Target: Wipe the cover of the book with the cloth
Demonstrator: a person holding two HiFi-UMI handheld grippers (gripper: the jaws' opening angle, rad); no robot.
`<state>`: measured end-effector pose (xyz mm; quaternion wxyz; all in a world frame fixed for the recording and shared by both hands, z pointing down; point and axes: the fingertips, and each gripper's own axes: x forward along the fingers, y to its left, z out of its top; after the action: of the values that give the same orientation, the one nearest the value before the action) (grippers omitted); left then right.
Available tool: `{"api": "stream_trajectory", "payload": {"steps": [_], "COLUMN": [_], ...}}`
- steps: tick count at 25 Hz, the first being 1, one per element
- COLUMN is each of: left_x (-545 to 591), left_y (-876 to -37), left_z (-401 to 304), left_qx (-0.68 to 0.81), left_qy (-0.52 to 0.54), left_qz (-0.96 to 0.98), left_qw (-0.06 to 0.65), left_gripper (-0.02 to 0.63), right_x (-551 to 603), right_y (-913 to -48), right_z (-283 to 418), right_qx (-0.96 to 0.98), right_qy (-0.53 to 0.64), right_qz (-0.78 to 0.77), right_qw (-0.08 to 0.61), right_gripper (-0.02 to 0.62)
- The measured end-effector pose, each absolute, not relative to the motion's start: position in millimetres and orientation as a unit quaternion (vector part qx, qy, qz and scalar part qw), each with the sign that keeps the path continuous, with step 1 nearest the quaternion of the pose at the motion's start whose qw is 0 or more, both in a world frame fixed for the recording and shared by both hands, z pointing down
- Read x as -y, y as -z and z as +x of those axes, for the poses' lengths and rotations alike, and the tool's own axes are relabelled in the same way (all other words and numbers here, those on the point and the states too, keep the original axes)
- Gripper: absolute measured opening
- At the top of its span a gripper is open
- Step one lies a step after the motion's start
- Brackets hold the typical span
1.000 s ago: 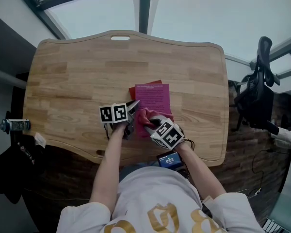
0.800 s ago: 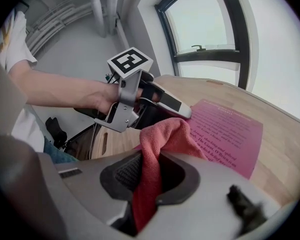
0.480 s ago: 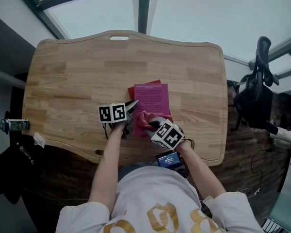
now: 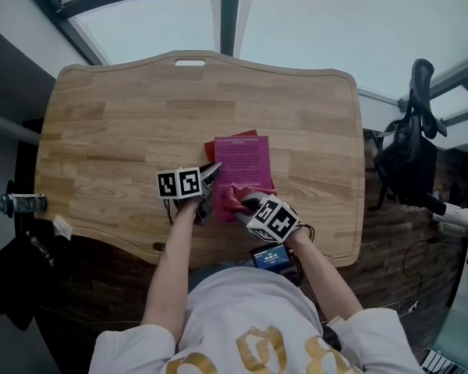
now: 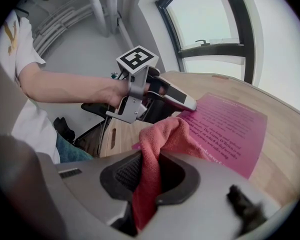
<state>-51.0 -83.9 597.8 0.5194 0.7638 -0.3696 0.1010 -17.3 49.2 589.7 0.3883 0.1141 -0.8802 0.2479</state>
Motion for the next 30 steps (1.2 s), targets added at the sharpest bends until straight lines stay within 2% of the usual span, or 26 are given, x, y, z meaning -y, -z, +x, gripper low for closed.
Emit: {"api": "stream_trajectory", "payload": {"steps": [30], "left_x": [84], "left_y": [-598], "left_z": [-50], "left_qx": [0.36], "left_qy": [-0.103], "left_qz": [0.764], "left_qw": [0.525], "left_gripper": [0.074], "right_x": [-15], "right_y": [-593], "right_z": [19], "right_qx": [0.866], "right_qy": [-0.244], "right_qz": [0.159], "right_qw": [0.407], "right_gripper": [0.071]}}
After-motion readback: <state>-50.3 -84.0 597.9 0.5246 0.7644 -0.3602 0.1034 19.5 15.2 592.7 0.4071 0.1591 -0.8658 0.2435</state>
